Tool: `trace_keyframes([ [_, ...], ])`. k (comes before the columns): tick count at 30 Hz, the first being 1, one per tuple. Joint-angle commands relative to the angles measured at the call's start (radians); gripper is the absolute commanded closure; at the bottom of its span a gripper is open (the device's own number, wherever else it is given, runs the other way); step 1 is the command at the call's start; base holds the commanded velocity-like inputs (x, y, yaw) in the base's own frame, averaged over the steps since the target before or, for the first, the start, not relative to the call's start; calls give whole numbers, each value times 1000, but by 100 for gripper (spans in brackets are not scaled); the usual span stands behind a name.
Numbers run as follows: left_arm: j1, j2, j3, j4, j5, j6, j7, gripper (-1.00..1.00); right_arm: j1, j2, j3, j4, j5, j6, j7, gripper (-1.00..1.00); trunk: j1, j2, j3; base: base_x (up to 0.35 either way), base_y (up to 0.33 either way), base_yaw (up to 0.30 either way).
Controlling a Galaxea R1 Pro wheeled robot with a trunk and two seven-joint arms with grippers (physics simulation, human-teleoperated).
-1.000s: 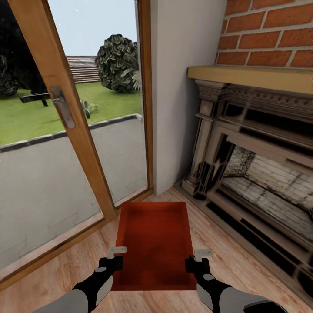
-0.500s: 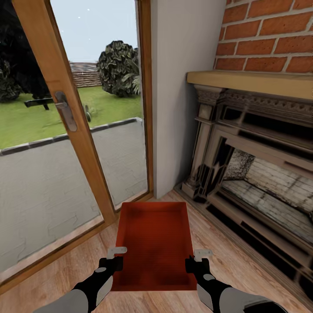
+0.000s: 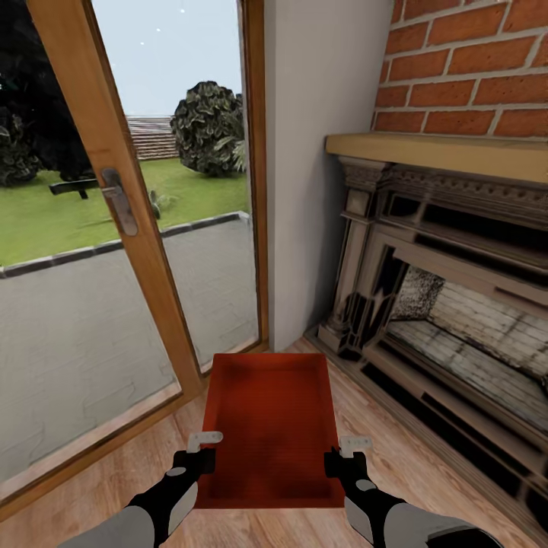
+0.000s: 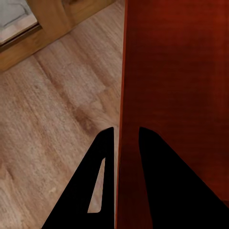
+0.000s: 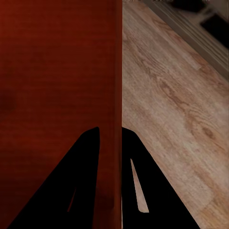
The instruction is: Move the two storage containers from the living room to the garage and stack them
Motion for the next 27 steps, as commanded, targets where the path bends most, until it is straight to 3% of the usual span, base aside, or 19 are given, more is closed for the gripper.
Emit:
trace_keyframes([
  [1,-1,18,4,3,10,-4,18,100,-2,0,-7,1,-28,-10,-14,100,0,-1,1,0,0,0],
  [27,0,18,3,2,10,-5,18,100,-2,0,-7,1,-28,-10,-14,100,0,-1,43,0,0,0],
])
